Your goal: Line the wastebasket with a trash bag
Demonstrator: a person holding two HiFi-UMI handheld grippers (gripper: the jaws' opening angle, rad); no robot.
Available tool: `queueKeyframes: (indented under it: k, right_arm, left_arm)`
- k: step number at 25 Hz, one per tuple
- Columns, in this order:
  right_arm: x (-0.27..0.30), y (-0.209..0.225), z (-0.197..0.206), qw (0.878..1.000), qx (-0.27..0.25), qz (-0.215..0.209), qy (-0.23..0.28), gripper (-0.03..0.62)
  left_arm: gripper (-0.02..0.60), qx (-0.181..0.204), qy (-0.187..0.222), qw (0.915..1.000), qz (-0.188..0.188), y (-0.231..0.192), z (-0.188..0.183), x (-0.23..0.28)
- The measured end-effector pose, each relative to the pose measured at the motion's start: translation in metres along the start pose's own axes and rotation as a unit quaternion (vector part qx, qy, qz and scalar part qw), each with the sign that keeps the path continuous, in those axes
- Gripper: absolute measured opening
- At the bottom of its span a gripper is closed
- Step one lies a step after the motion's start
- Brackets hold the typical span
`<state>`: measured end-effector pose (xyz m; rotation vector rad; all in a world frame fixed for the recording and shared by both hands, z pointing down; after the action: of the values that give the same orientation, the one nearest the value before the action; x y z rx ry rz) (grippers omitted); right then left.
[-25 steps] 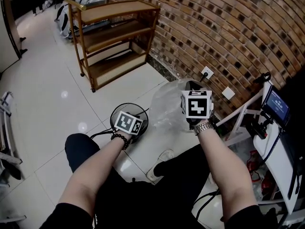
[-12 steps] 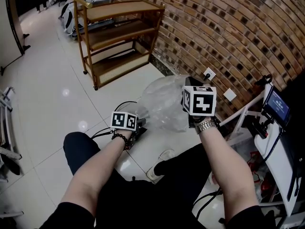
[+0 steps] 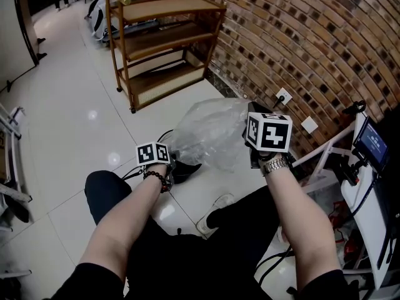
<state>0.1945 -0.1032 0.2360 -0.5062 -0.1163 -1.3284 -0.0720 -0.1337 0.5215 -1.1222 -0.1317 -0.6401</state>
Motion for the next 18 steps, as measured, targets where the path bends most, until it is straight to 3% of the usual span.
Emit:
queueKeyframes:
  k: [3,6,7,18]
  right_arm:
    - [-0.001,-0.004,0.0,1.0,0.001,-0.003,-0.002,0.003]
    - [0.001,-0.006,0.002,1.0,0.0,-0.011,-0.001,0.003]
    - [0.002,-0.006,0.004,1.0,0.001,-0.013,-0.003,0.003]
    - [0.023,-0.009,0.055,0.997,0.031,-0.036,-0.064,0.003]
  left_arm:
    - [0.151,-0.03,0.013,0.9994,0.009,-0.006,0.003,0.0]
    - [0.035,-0.023,0.017,0.9994,0.017,-0.004,0.0,0.0]
    - [0.002,-0.016,0.017,0.9996,0.018,-0.002,-0.001,-0.001]
    - [0.002,0.103,0.002,0.9946,-0.003,0.031,-0.049,-0.053]
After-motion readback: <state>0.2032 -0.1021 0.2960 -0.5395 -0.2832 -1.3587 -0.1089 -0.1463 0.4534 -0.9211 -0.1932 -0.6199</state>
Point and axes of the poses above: the fingertips, and each gripper's own axes: x forward along the fingers, y to its right, z out of its underside, the point moved 9 cm from there along -x, backward along the fingers, and after that the axes turned 13 degrees about z, right-handed, at the moved point
